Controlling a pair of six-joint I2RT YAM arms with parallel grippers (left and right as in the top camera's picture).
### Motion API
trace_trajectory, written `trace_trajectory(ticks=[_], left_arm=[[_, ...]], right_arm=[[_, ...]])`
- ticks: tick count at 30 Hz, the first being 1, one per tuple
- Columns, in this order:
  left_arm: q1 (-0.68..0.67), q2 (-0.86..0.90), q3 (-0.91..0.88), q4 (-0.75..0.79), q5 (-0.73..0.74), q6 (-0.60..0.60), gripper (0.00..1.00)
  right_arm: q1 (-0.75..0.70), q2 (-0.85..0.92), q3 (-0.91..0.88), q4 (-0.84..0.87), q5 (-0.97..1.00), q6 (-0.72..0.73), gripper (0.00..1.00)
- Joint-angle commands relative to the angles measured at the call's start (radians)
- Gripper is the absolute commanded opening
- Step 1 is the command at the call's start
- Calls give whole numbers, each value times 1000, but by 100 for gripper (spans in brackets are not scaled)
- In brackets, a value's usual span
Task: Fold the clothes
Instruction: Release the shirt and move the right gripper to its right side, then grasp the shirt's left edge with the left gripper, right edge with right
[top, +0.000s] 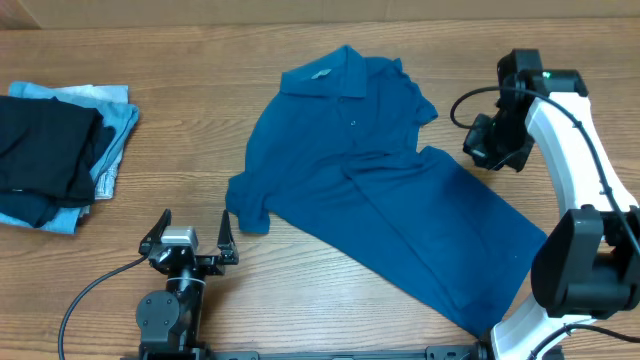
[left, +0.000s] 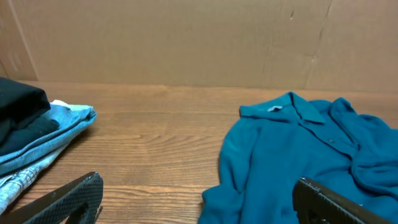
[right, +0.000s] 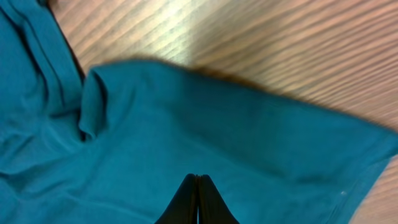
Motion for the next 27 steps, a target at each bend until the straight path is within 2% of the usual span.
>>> trace_trajectory(ticks=[1,4,10,12,14,15,24,27], left_arm=[[-6,-9,-4,-1,-6,26,100],[-6,-9,-4,-1,-6,26,100],[-6,-9,-4,-1,-6,26,100],[-6,-9,-4,-1,-6,26,100],[-6,-9,-4,-1,-6,26,100],[-6,-9,-4,-1,-6,26,100],[-5,-9,-4,3,-10,33,100],[-6,-9,-4,158,-29,60,100]], right_arm=[[4,-2,-103,27,-127,5,4],[4,-2,-178,20,-145,5,4],[2,-2,-214,-5,-73,5,4],[2,-2,-214,33,-74,5,12],[18,-2,-214,91,-93,4,11],[27,-2,-214,113,-97,3,4],[89,-2,-214,349,-168,-2,4],[89,-2,-214,350,-164,-3,4]])
